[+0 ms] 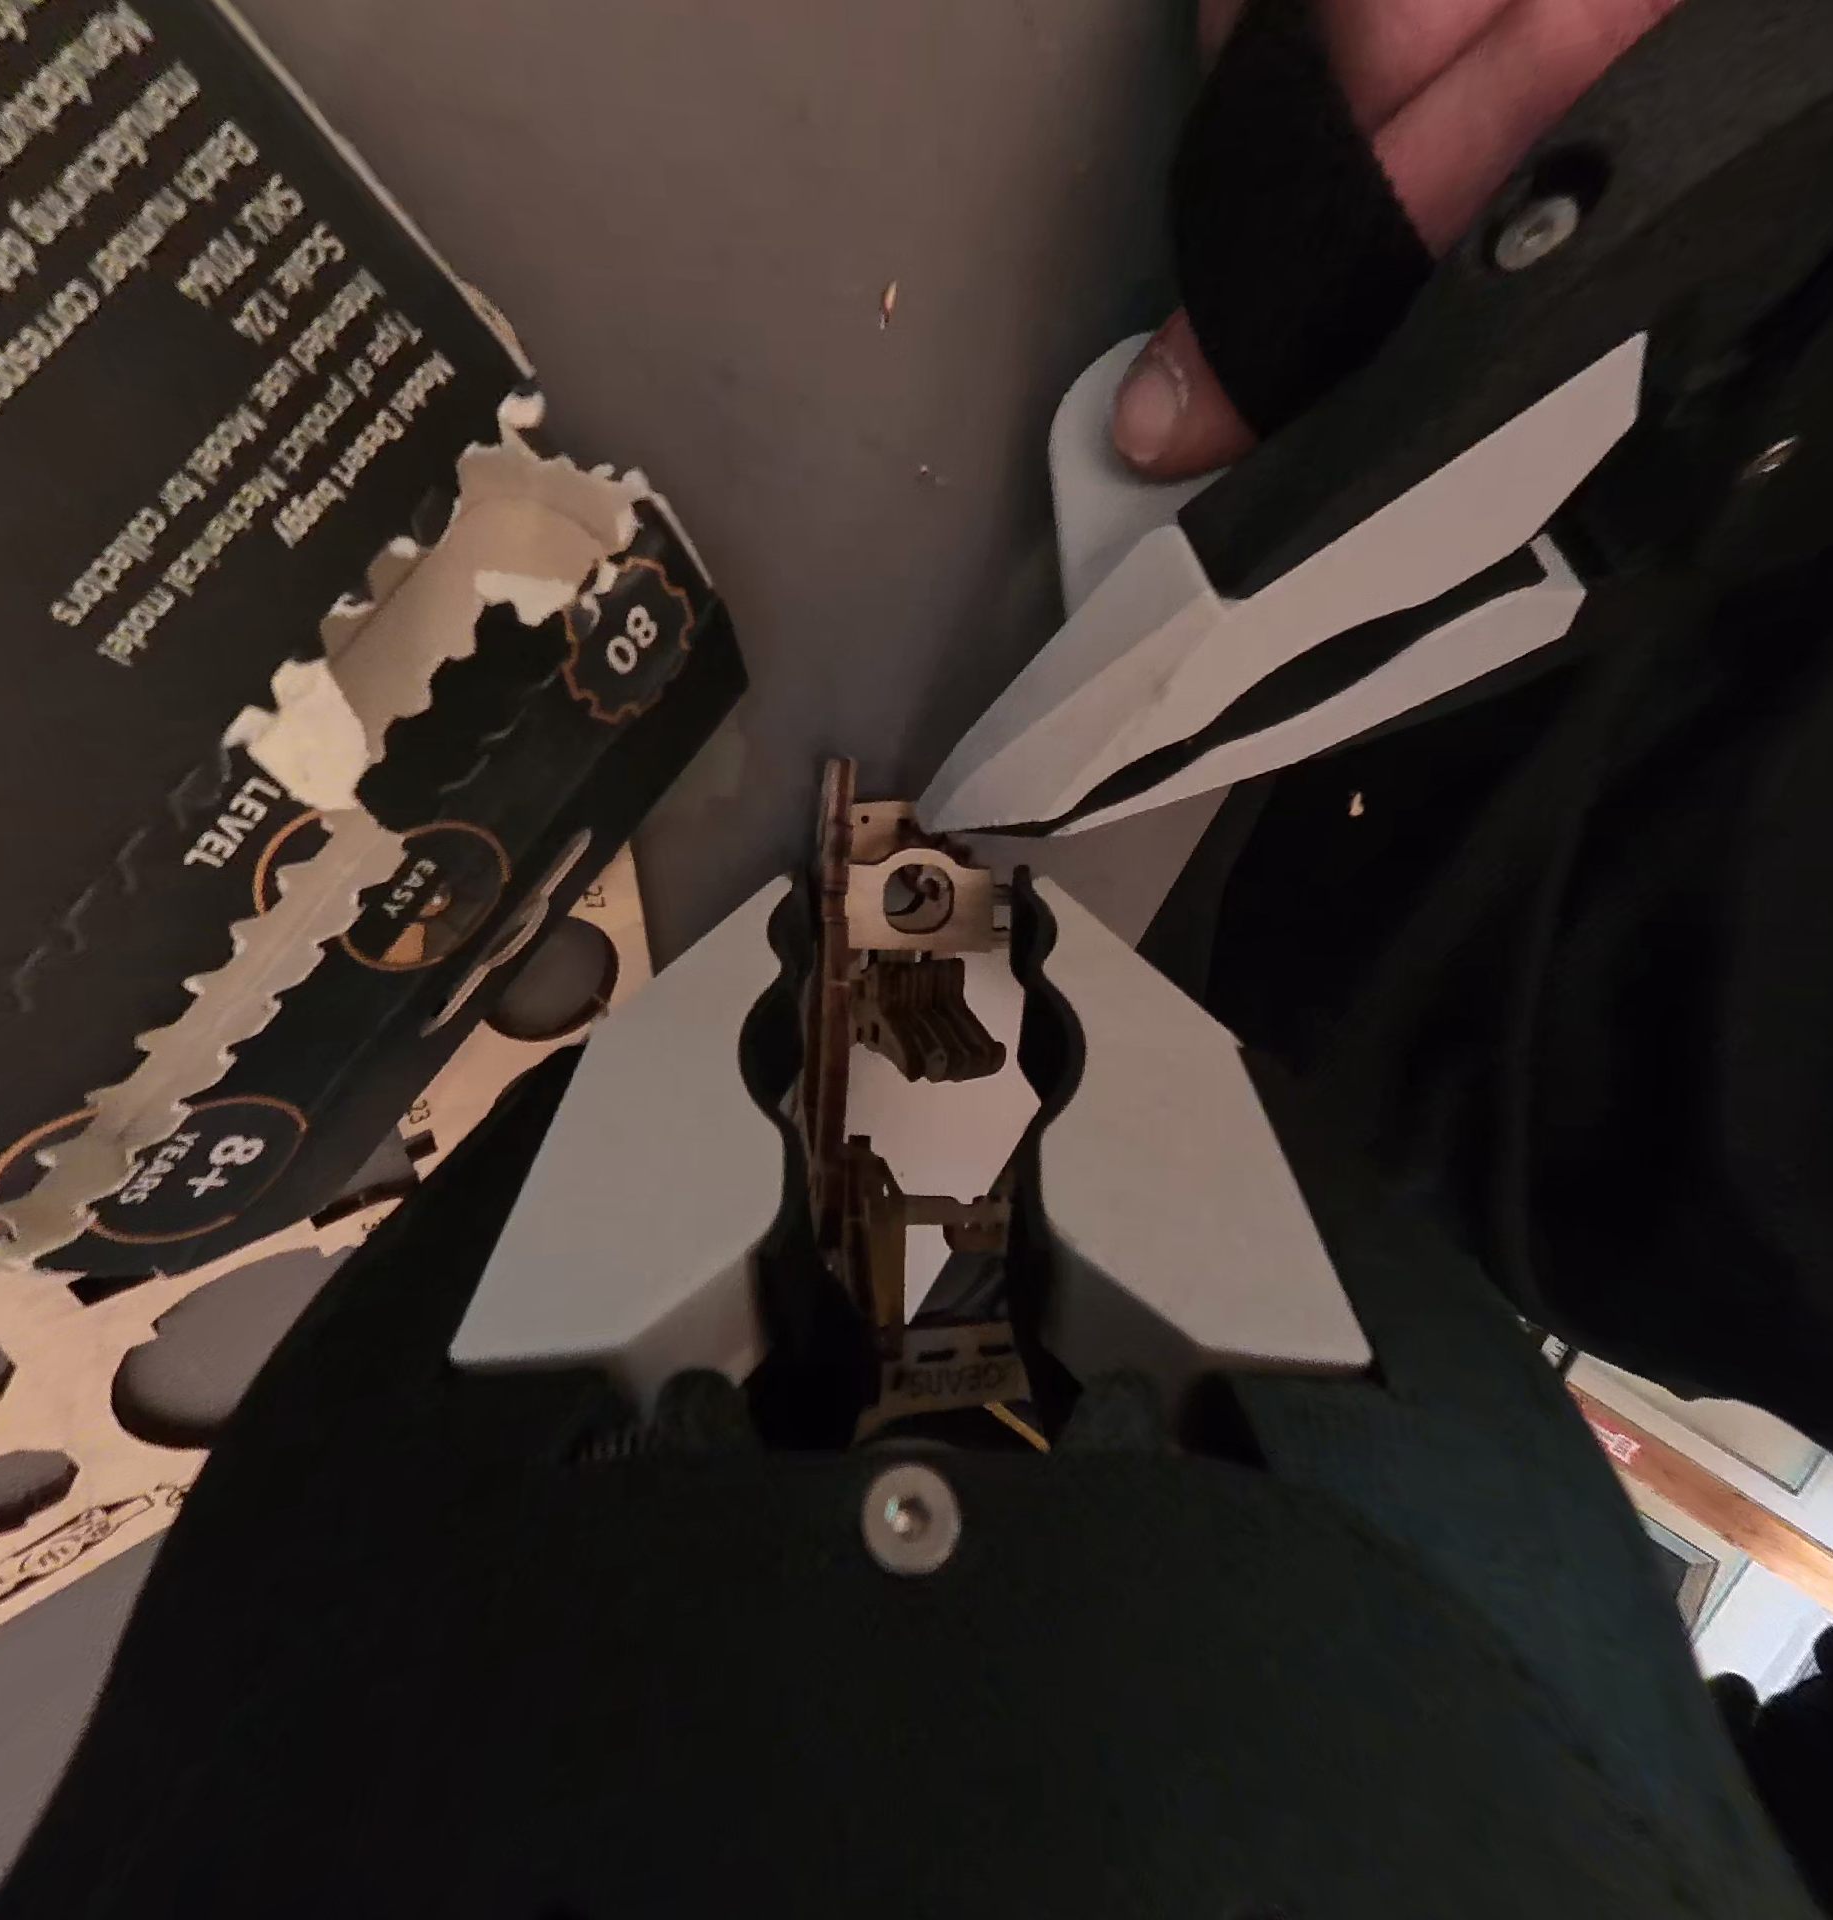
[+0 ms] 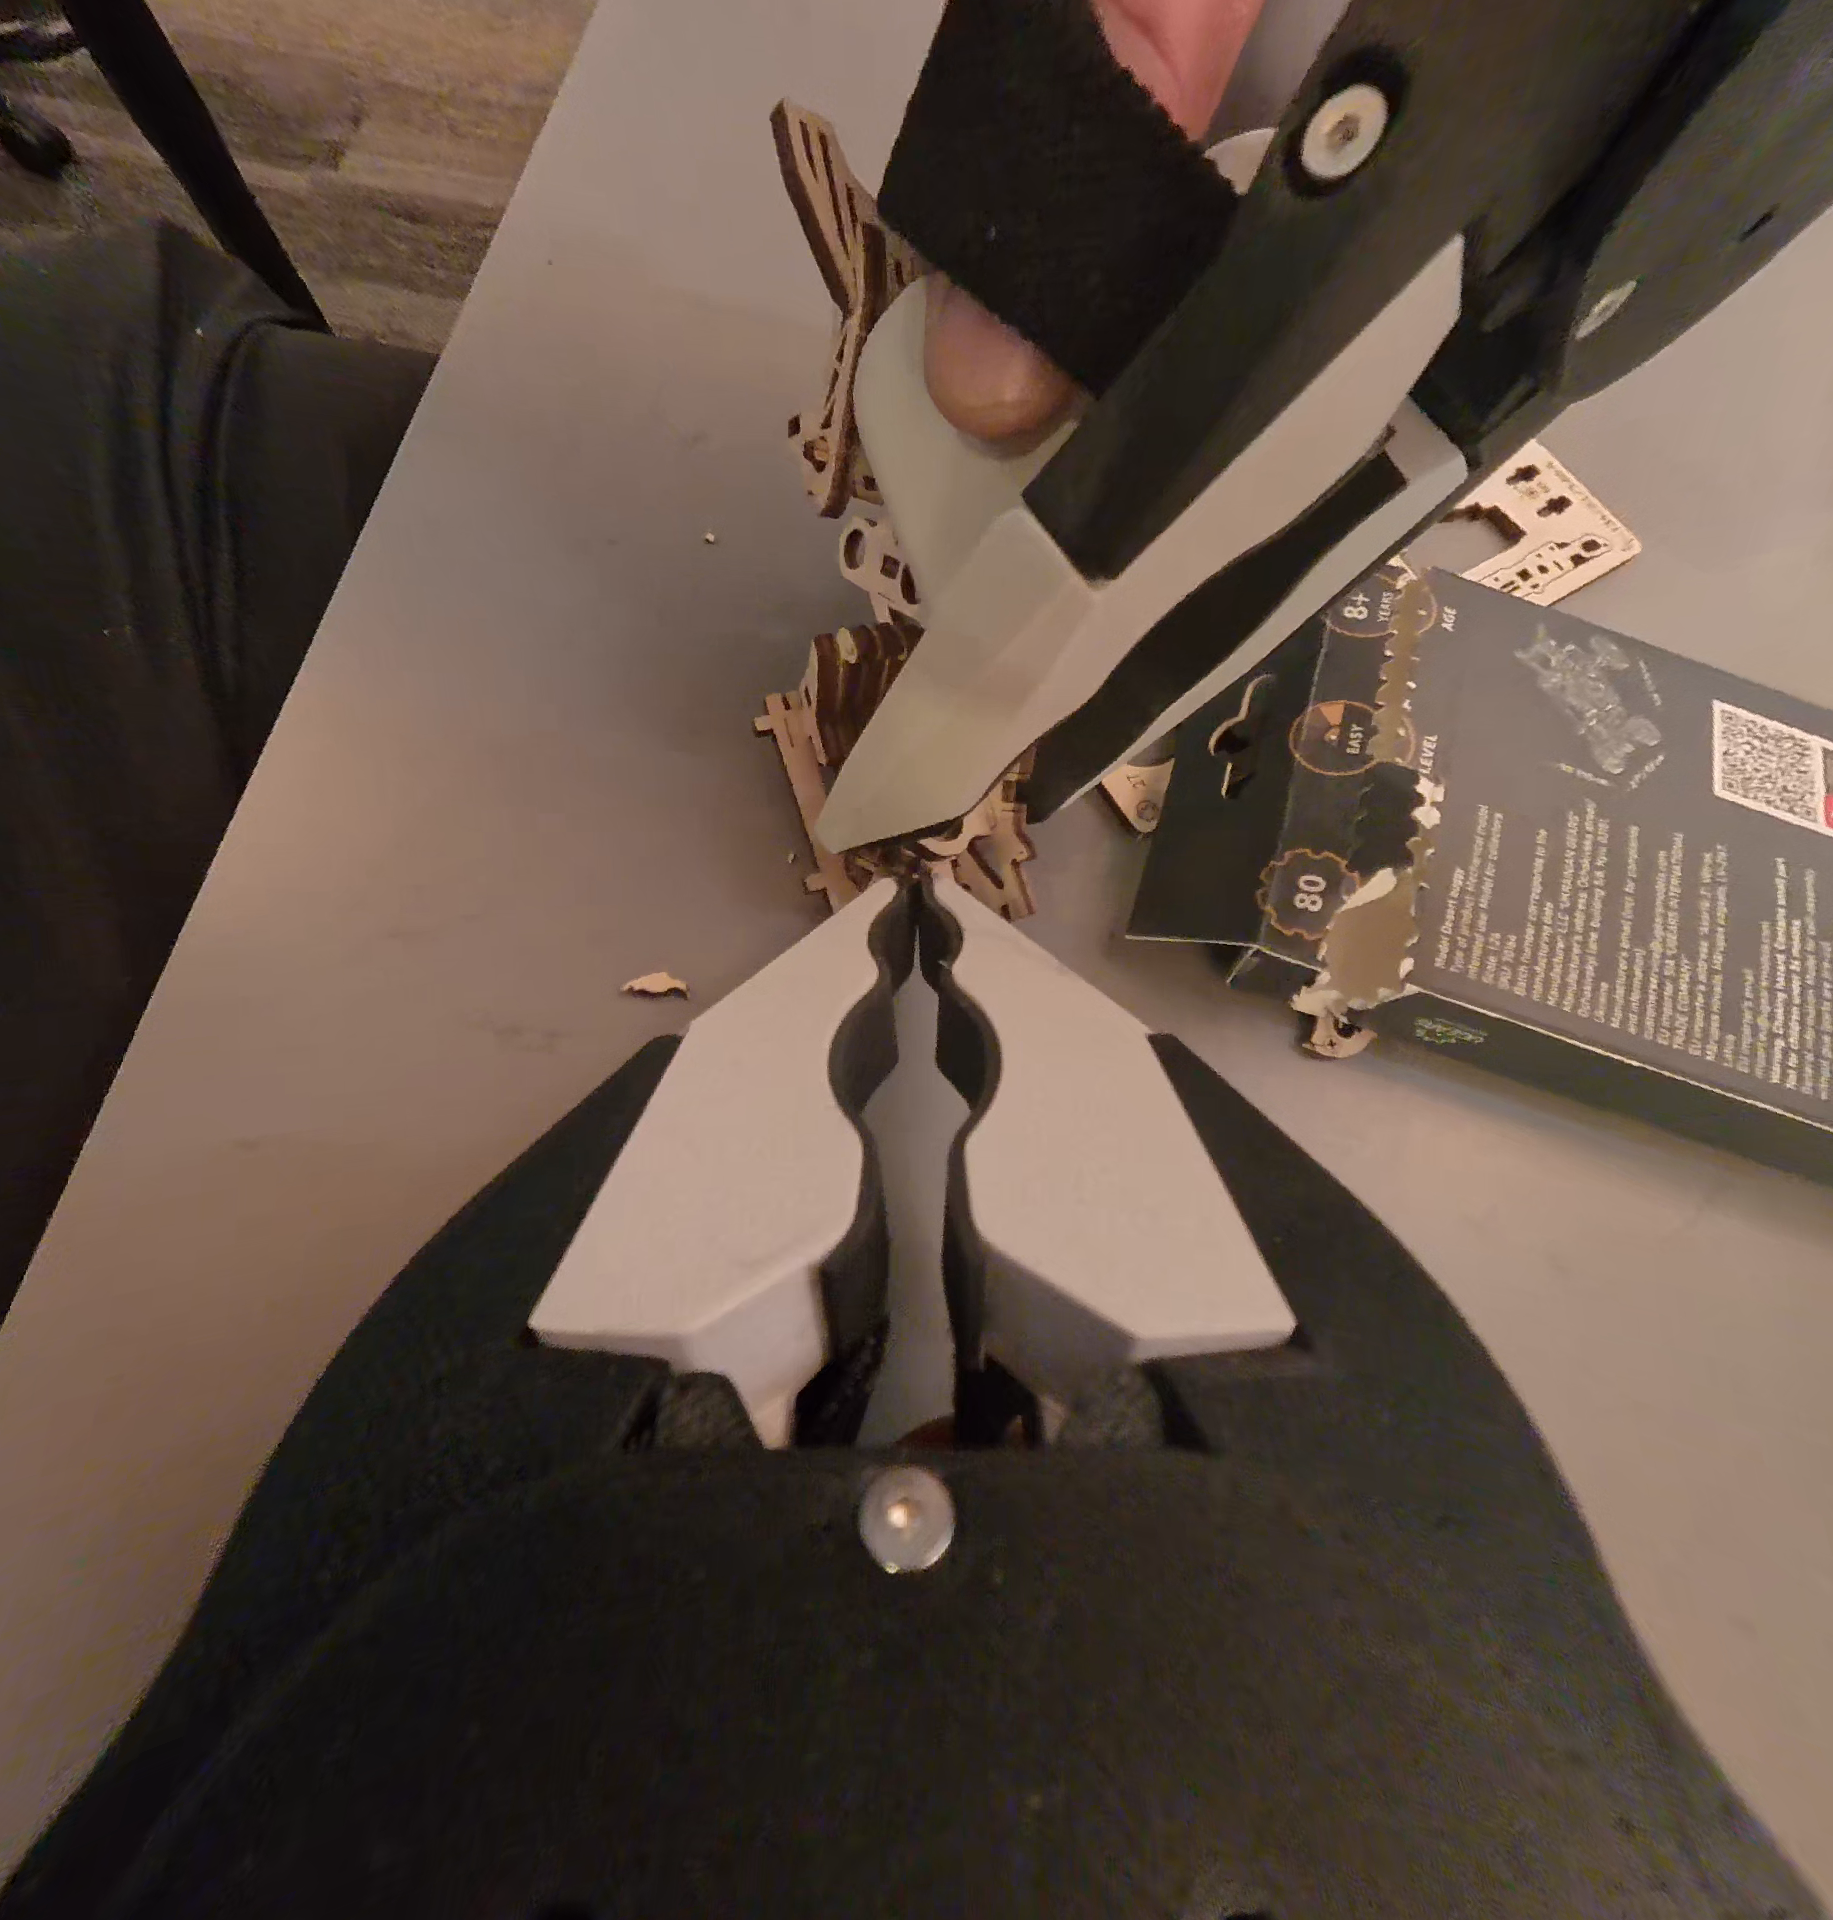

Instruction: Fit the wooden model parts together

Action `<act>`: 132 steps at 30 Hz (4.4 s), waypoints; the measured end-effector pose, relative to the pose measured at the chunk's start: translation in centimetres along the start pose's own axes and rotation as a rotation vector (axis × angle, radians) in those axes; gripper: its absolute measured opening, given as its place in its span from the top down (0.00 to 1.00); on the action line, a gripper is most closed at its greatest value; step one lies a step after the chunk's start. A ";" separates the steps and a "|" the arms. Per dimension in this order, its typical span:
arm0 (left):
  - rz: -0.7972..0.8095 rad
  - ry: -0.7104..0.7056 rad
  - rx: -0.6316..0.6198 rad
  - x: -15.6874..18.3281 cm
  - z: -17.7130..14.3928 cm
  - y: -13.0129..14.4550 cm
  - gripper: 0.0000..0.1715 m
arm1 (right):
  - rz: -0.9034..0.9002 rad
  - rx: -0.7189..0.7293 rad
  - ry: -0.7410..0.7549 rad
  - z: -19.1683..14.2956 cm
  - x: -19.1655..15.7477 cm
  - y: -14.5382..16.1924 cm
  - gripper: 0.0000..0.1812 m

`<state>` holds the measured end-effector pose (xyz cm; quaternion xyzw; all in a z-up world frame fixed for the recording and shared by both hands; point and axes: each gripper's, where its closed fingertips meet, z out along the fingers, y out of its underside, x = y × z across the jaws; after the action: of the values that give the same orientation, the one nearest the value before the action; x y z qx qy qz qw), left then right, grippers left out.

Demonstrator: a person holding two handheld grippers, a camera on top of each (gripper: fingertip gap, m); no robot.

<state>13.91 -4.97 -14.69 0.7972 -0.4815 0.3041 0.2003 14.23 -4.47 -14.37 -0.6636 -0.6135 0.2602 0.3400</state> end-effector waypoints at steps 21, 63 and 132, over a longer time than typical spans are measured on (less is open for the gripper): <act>-0.062 0.075 0.051 0.0 -0.5 -0.6 0.79 | 0.086 0.065 -0.103 -0.4 -0.8 -0.6 1.00; -0.162 0.190 0.348 -0.2 -2.5 -3.3 0.79 | 0.273 0.113 0.008 -1.6 2.1 -0.6 0.87; -0.114 0.294 0.417 0.9 -2.8 -8.0 0.80 | -0.065 -0.109 -0.105 -5.1 5.1 2.0 0.94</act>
<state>20.57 -0.19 -12.21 0.7944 -0.3281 0.4978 0.1163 19.95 -0.15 -12.37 -0.6461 -0.6650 0.2498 0.2792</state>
